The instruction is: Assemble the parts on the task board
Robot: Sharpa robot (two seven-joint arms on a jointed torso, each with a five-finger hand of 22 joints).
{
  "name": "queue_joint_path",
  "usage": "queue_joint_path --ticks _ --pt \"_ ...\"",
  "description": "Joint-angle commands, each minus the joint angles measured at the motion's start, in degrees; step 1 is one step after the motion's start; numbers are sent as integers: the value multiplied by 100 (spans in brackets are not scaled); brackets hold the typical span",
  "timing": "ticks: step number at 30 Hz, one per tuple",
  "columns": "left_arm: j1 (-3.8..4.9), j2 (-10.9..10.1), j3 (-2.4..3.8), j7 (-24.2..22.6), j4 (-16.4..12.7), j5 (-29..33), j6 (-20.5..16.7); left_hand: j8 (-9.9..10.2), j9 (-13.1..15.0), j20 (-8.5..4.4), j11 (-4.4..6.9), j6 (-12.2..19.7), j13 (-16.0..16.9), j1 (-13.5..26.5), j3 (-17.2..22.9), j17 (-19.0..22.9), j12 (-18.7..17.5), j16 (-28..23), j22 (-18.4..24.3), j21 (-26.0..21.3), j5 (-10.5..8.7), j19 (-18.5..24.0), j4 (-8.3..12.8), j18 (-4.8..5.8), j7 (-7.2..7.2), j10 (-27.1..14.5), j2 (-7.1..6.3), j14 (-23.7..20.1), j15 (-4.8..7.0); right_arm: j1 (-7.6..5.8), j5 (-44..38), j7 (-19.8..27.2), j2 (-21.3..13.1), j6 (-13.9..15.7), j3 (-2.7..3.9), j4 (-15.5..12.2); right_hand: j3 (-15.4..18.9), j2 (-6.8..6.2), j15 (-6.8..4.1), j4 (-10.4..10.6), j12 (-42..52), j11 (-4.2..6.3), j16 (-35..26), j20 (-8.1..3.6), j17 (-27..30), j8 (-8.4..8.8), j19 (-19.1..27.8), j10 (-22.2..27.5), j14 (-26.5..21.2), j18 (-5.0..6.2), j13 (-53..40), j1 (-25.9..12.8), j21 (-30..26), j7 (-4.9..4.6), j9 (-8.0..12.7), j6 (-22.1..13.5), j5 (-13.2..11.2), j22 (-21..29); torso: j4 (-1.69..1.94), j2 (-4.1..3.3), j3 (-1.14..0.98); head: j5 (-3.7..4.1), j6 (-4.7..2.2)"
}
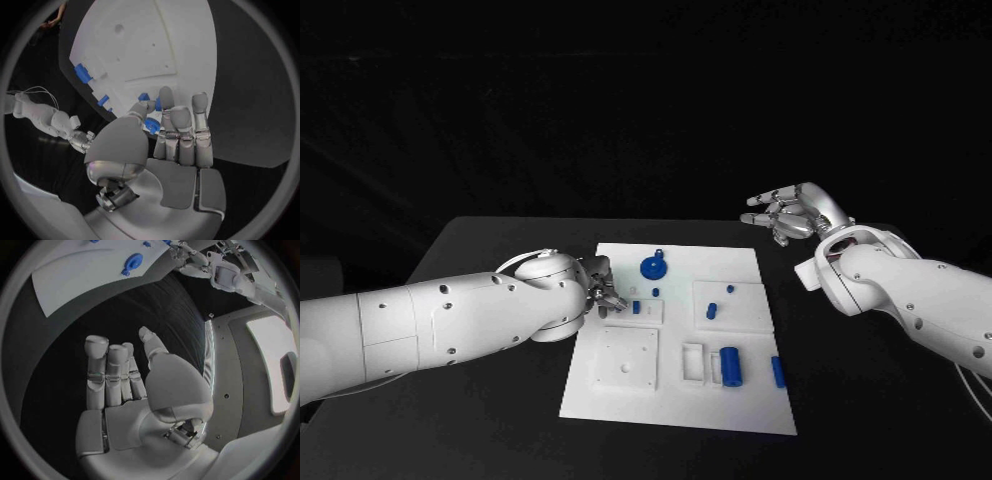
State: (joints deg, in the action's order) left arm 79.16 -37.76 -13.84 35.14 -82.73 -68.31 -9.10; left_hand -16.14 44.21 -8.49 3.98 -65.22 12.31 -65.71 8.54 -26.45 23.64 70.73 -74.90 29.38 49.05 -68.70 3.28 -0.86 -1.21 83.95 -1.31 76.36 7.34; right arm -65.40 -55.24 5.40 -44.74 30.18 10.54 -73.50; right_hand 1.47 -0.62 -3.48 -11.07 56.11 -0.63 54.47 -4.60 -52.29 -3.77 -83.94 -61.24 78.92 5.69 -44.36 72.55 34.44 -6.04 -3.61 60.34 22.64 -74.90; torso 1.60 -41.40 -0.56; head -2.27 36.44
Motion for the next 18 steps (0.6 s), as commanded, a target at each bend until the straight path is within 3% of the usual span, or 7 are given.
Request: queue_joint_path --ticks 1,18 --pt "-13 -1 3 -4 -16 -97 -46 -38 -16 1 39 -174 5 -48 752 -11 42 8 -116 24 29 -35 774 -64 151 243 -5 38 2 -1 -50 59 9 -44 4 3 -38 1 -15 0 19 36 22 -9 3 23 -167 5 1 47 9 -54 -2 -9 4 30 18 -388 3 0 1 -7 25" --pt "-34 -1 3 -8 29 -65 47 -50 -35 0 42 -171 7 -51 750 -23 56 16 -116 28 31 -35 771 -64 152 245 -7 40 4 -1 -44 60 28 -51 4 9 -38 1 -15 0 19 36 22 -9 3 23 -167 5 1 47 9 -54 -2 -9 4 30 18 -388 1 -1 -1 -17 78"
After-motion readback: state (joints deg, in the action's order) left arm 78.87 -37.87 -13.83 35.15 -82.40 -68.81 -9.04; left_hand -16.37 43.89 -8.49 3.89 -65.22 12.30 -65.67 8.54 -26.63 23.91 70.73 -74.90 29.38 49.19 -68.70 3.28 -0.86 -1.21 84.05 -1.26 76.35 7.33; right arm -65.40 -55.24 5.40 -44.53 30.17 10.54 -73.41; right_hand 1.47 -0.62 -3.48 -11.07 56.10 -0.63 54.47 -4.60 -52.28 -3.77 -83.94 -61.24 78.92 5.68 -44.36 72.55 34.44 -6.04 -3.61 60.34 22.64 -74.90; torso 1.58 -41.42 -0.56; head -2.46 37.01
